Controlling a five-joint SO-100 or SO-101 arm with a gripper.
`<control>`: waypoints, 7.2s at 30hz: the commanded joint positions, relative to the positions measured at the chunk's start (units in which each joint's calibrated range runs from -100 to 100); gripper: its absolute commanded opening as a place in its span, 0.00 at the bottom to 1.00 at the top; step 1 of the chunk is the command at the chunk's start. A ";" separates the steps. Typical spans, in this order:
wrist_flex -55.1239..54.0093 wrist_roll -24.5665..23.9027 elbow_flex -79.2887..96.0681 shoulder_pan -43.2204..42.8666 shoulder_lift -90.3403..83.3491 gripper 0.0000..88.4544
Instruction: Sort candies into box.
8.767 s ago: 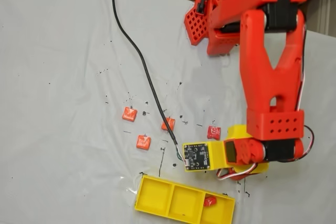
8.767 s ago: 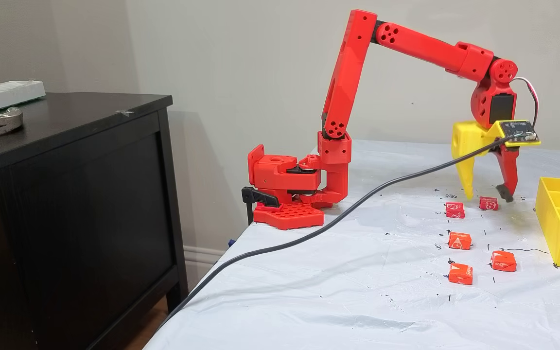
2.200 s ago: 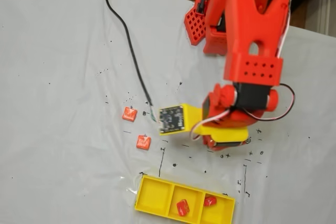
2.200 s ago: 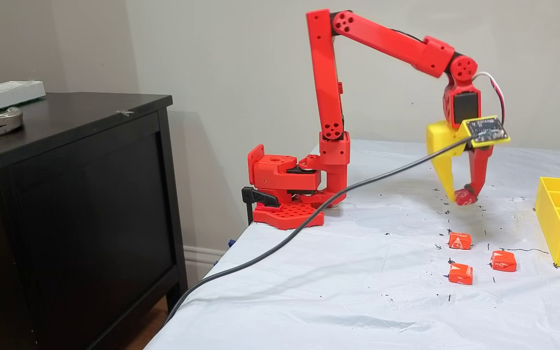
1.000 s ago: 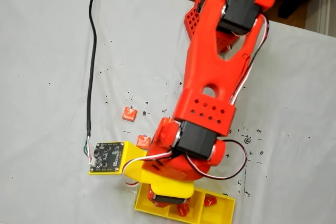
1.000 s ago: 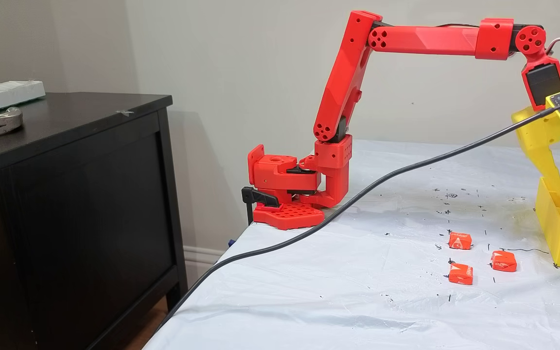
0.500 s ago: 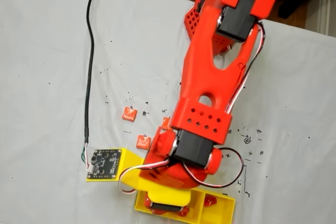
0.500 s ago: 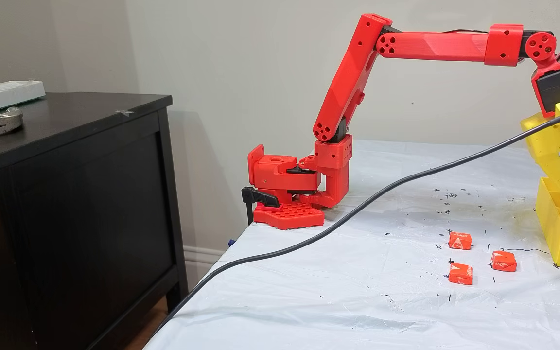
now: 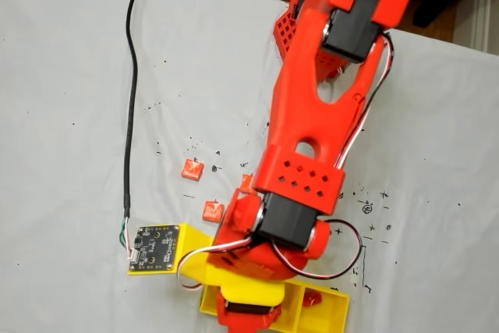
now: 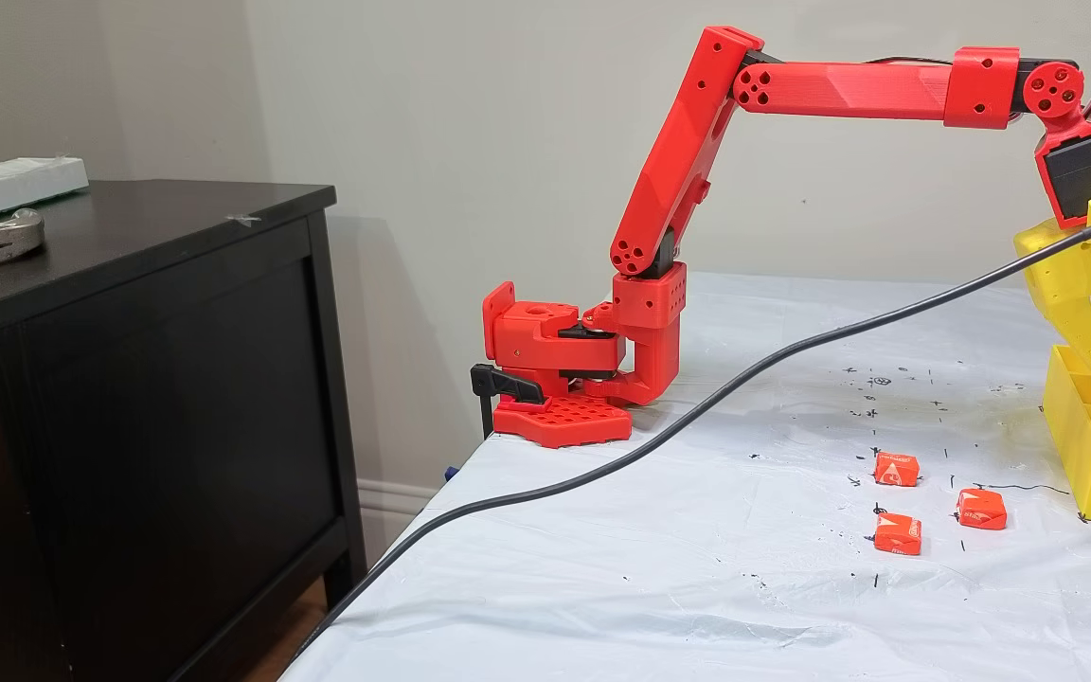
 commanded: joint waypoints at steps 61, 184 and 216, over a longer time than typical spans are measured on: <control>0.68 10.45 53.85 8.48 -34.99 0.36; -47.53 -7.08 42.19 -19.33 -22.27 0.05; -36.24 -6.54 45.47 -16.43 -34.91 0.00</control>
